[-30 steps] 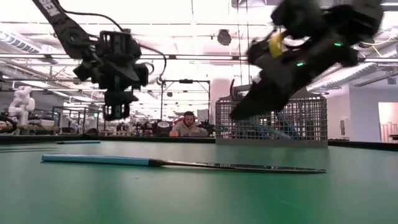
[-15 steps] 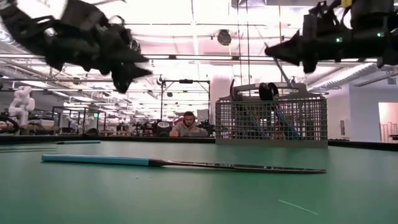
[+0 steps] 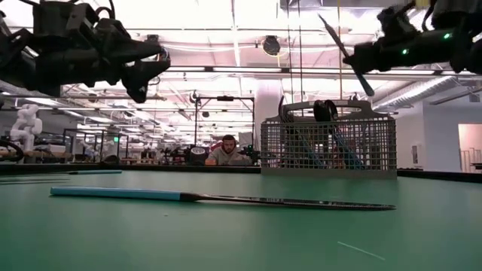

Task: Sort silverware
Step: Put the blue table knife into the silverware basket

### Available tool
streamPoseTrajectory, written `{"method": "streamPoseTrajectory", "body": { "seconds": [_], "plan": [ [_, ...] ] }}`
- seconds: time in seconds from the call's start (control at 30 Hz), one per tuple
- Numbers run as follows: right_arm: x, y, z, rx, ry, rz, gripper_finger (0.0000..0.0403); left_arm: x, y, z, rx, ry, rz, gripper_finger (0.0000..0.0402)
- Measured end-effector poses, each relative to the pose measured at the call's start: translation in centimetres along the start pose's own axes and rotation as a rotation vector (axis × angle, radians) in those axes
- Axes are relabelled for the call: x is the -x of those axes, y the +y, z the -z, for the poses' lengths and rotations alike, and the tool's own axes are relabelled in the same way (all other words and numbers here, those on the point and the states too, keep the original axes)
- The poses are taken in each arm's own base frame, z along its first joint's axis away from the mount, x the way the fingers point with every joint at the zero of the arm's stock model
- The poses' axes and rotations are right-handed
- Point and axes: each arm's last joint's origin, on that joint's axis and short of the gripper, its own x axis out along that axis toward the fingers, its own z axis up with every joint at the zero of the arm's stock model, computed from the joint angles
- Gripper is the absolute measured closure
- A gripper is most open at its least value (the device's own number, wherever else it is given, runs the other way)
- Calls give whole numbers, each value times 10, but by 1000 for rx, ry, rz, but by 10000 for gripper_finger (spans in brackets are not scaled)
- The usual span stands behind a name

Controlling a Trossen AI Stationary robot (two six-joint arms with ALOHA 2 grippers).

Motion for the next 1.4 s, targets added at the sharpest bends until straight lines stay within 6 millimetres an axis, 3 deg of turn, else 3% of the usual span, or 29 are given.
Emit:
{"method": "streamPoseTrajectory", "body": {
  "seconds": [0.3, 0.57, 0.93, 1.4],
  "plan": [
    [-12, -16, 28, -30, 148, 74, 395, 0, -3, -1, -7, 0, 56, 236],
    [5, -28, 58, -58, 118, 166, 396, 0, -5, -4, -12, -18, 116, 236],
    [4, -27, 63, -97, 158, 145, 387, -1, -11, -8, -20, -62, 167, 236],
    [5, -26, 69, -140, 220, 161, 315, -1, -15, -10, -31, -85, 197, 236]
  ]
}}
